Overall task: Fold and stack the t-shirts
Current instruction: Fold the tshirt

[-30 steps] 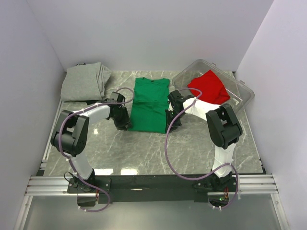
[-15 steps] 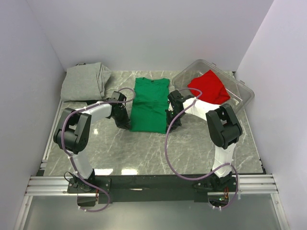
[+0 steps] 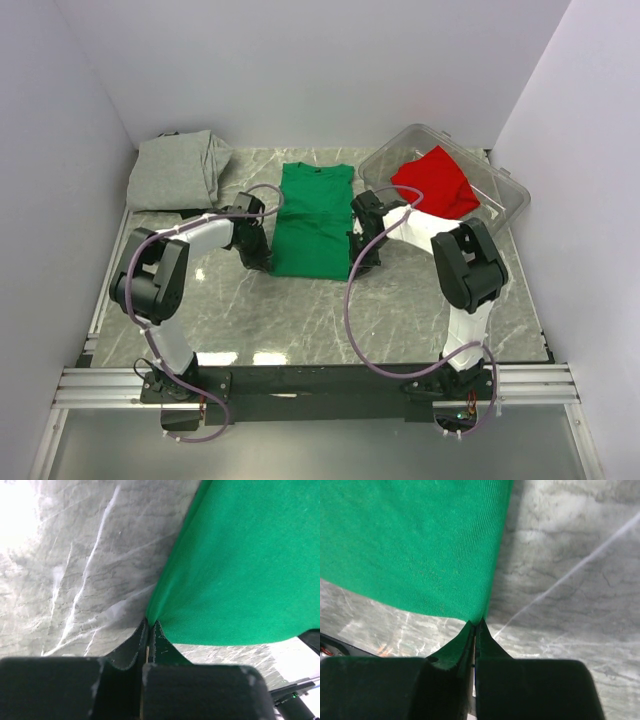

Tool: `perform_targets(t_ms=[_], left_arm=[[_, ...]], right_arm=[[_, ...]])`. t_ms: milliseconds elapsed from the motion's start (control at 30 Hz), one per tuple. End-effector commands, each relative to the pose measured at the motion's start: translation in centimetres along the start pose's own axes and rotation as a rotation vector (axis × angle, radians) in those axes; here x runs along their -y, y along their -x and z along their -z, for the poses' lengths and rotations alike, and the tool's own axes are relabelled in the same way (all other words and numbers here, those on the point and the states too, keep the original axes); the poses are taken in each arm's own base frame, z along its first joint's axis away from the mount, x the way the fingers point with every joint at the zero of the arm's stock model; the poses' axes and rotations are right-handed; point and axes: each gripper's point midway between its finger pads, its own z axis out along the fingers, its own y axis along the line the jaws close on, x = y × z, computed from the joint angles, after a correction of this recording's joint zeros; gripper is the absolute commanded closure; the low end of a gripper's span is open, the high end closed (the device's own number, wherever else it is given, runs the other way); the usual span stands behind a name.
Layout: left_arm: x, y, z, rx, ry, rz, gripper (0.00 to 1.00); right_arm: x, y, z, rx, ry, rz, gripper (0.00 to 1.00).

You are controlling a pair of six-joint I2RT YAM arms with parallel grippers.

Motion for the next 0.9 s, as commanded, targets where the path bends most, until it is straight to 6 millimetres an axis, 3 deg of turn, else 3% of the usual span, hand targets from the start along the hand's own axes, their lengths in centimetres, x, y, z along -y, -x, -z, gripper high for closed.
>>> perform_targets(t_ms=[0, 200, 533, 867], left_arm=[[-1.9, -0.7, 0.6, 0.010, 0.079, -0.022, 1.00], [-1.3, -0.9, 1.3, 0.025, 0.077, -0.043, 1.00], [-0.8, -1.7, 5.9, 0.074, 0.051, -0.059, 1.00], [-2.3, -6.7, 10.2, 0.008, 0.017, -0.029, 1.00]], right_arm=[[-0.2, -0.3, 1.9, 0.031, -0.013, 0.012, 1.00], [-0.4, -0.7, 2.4, 0.034, 0.001, 0.012, 1.00], [-0.9, -3.5, 5.0, 0.022, 0.029, 0.027, 1.00], [-1.2, -9.0, 9.0, 0.025, 0.017, 0.060, 1.00]])
